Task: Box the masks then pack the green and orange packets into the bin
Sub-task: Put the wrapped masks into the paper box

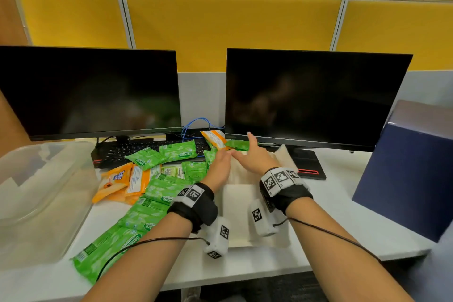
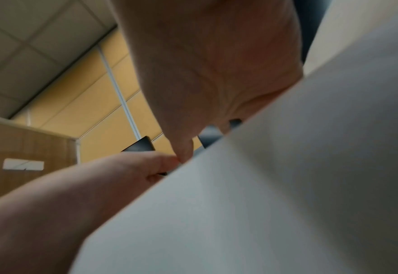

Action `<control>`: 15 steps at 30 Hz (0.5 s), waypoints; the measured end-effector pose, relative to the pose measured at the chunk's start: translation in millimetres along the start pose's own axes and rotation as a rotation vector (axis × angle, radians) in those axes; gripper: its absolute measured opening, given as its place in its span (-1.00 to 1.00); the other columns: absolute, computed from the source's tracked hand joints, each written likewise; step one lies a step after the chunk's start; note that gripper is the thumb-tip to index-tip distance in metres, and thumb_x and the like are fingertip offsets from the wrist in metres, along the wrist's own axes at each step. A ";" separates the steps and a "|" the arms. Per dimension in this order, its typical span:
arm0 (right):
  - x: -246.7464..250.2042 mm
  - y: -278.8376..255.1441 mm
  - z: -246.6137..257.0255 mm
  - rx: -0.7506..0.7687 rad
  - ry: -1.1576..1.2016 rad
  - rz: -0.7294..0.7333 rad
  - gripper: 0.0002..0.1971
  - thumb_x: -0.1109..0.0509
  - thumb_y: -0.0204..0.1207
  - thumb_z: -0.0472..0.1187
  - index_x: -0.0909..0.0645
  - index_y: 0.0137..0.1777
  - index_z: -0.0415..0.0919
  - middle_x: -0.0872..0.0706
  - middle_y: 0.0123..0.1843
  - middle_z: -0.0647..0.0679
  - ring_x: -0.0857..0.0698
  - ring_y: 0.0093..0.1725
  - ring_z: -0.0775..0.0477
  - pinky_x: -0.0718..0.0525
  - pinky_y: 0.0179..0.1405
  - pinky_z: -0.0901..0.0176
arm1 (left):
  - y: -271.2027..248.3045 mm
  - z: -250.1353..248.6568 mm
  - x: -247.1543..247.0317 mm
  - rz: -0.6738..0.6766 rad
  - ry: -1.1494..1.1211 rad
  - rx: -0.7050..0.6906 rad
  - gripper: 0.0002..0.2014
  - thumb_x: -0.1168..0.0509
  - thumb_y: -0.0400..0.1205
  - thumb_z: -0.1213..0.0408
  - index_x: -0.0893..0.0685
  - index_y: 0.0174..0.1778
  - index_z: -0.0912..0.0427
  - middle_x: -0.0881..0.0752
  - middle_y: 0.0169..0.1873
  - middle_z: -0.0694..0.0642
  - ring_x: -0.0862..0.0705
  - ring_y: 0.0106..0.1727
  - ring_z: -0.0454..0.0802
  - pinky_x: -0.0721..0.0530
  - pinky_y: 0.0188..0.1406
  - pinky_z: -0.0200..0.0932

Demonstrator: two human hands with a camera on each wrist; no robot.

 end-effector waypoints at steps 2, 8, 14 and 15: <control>2.2 2.1 -12.3 -0.069 -0.051 0.085 -0.14 -0.12 0.55 0.35 0.21 0.69 0.05 -0.38 0.59 -0.24 -0.49 0.47 -0.27 -0.48 0.36 -0.04 | -4.5 0.3 -20.9 0.106 -0.171 0.032 -0.55 0.10 0.75 -0.07 -0.43 0.39 0.10 -0.55 0.36 0.00 -0.46 0.43 -0.07 -0.27 0.53 -0.08; 16.7 9.3 -61.9 -0.273 -0.035 0.031 0.03 -0.29 0.26 0.44 0.02 0.67 0.07 -0.40 0.56 -0.25 -0.45 0.49 -0.32 -0.45 0.44 -0.13 | 12.6 18.6 -41.1 0.278 0.299 0.040 -0.57 0.07 0.80 0.15 -0.43 0.47 0.33 -0.49 0.39 0.21 -0.48 0.39 0.11 -0.41 0.33 -0.06; 17.7 20.1 -75.3 -0.296 0.013 -0.026 -0.04 -0.23 0.35 0.43 0.01 0.67 0.04 -0.44 0.54 -0.23 -0.49 0.45 -0.36 -0.47 0.41 -0.18 | 54.6 65.5 6.4 -0.124 0.648 0.177 -0.40 -0.32 0.59 0.20 -0.33 0.56 0.08 -0.24 0.56 0.34 -0.25 0.57 0.34 -0.34 0.53 0.14; 14.7 21.8 -73.4 -0.281 0.023 -0.024 -0.04 -0.23 0.35 0.43 0.01 0.67 0.04 -0.42 0.54 -0.24 -0.50 0.43 -0.36 -0.49 0.39 -0.17 | 61.5 71.3 13.7 -0.152 0.559 0.237 -0.38 -0.35 0.58 0.17 -0.31 0.56 0.05 -0.26 0.53 0.35 -0.31 0.53 0.36 -0.38 0.50 0.13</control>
Point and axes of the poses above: each hand's wrist, its own y-axis towards the middle knuckle, its own x-axis out of the back of the hand, z = x × y, the point moved 1 cm from there along y, towards the middle knuckle
